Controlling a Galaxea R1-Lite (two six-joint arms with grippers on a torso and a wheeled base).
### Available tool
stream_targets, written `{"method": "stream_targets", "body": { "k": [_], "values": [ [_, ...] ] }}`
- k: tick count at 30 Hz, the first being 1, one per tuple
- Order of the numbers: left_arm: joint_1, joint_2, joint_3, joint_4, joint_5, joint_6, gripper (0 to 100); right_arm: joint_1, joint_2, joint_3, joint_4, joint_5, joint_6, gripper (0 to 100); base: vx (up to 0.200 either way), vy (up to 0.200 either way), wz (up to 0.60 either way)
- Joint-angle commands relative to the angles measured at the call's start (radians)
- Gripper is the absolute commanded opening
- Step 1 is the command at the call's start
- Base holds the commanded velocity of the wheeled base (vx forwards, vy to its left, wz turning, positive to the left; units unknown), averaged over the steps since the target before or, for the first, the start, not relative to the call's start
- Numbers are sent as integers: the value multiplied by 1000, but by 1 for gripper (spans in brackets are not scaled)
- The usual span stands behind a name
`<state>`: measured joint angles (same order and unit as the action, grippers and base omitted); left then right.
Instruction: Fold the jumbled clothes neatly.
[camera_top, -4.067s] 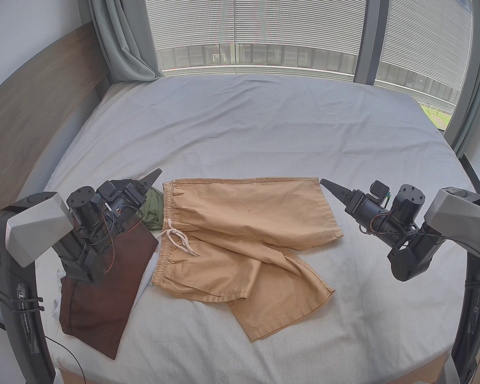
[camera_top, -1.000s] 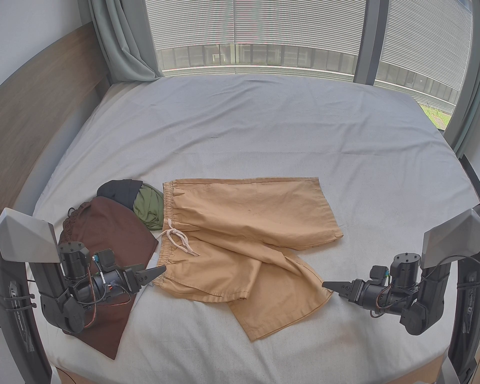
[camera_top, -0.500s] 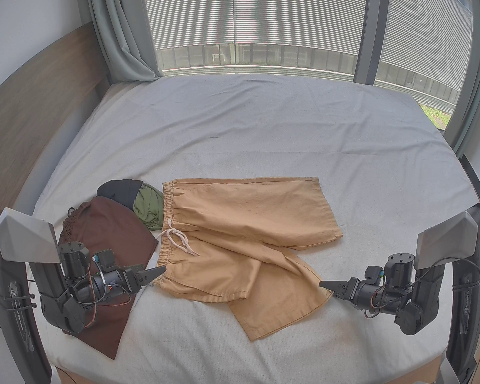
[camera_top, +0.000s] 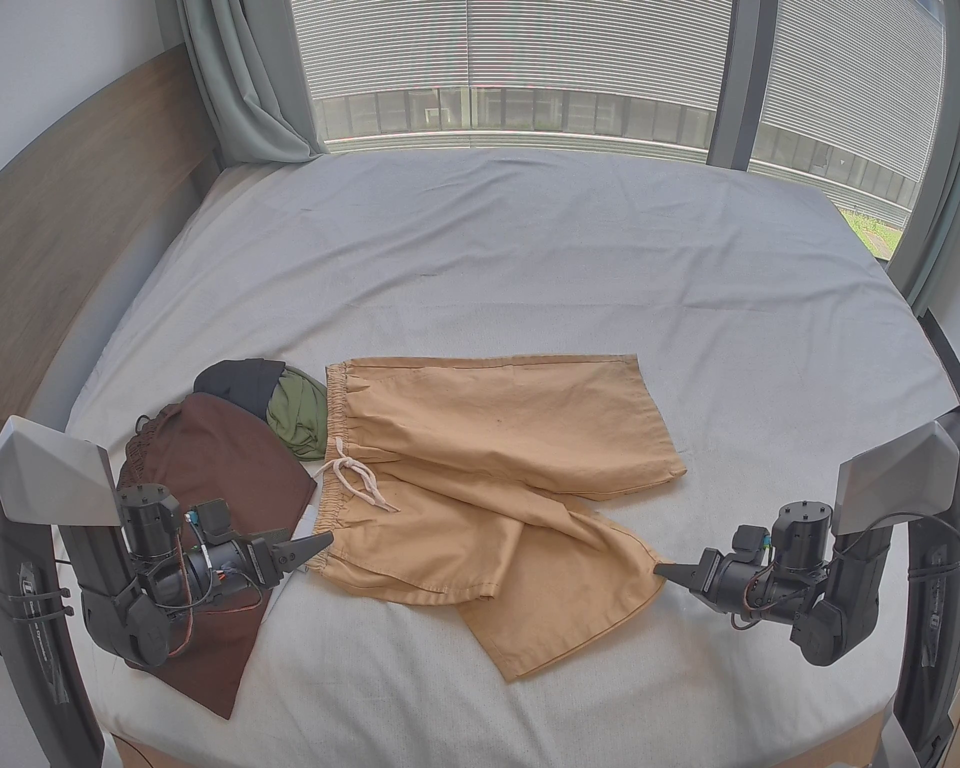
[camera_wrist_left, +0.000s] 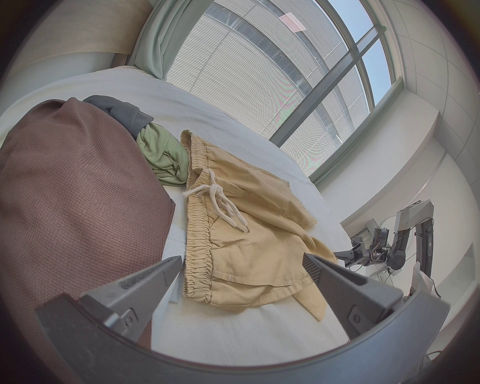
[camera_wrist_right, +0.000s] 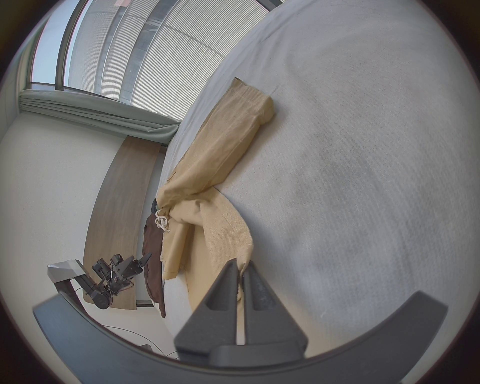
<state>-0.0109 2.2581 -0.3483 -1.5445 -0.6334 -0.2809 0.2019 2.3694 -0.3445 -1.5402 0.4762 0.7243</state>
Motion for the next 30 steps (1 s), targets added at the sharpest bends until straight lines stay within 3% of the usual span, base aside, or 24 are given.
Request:
{"method": "stream_targets", "body": {
  "k": [1,9,30],
  "values": [
    [0,1,0,0,0,-1,100,-30,-10,-13,0,-1,-19,0,0,0,0],
    [0,3,-1,0,0,-1,100,-107,-9,-53,0,-1,-95,0,0,0,0],
    [0,6,0,0,-2,-1,100,-104,16,-251,-3,-68,-106,0,0,0,0]
  ]
}}
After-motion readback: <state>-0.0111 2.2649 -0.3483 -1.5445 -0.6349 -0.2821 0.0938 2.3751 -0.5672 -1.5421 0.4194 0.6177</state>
